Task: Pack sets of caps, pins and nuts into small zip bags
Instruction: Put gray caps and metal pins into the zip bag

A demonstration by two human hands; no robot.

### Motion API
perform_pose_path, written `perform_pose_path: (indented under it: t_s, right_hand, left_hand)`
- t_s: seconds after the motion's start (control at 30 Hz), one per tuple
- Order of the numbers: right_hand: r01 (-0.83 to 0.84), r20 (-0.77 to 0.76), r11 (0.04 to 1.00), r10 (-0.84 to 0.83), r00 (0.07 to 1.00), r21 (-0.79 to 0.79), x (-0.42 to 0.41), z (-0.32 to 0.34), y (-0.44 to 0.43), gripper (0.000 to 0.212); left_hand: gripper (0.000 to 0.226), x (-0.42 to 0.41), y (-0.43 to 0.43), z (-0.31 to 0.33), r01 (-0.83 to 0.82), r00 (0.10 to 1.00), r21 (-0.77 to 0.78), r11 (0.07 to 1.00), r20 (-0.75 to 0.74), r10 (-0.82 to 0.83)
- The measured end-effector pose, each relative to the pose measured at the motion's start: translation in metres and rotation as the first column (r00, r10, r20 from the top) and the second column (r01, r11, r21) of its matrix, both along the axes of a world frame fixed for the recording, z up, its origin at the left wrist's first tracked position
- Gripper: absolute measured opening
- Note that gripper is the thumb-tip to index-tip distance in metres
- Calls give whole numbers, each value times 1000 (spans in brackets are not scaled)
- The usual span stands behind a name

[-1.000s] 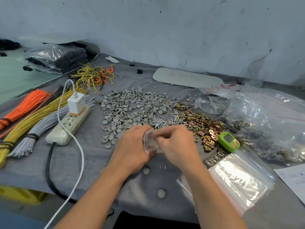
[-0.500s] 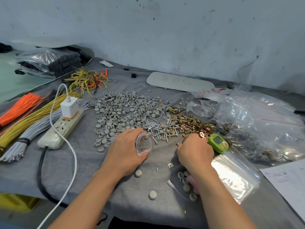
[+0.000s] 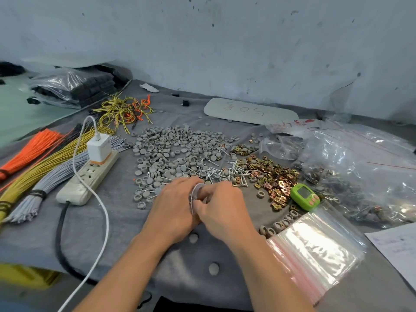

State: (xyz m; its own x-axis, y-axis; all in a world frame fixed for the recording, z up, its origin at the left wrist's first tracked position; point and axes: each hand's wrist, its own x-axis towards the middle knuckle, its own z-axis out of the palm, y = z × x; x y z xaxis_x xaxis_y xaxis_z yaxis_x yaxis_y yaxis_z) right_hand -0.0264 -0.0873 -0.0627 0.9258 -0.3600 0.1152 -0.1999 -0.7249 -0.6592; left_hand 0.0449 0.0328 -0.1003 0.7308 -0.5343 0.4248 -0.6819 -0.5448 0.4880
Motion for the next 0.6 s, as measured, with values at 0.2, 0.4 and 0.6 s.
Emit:
perform_pose_path:
  t_s: [0.2, 0.4, 0.6]
  right_hand:
    - [-12, -62, 998, 8, 998, -60, 15, -2, 10, 16]
    - [307, 141, 942, -324, 935, 133, 12, 3, -6, 18]
    - [400, -125, 913, -407, 905, -77, 18, -4, -24, 11]
  left_hand:
    - [25, 2, 1, -2, -16, 1000, -9, 1000, -12, 16]
    - [28, 1, -1, 1, 0, 1000, -1, 1000, 22, 0]
    - [30, -4, 1, 3, -7, 1000, -56, 998, 25, 8]
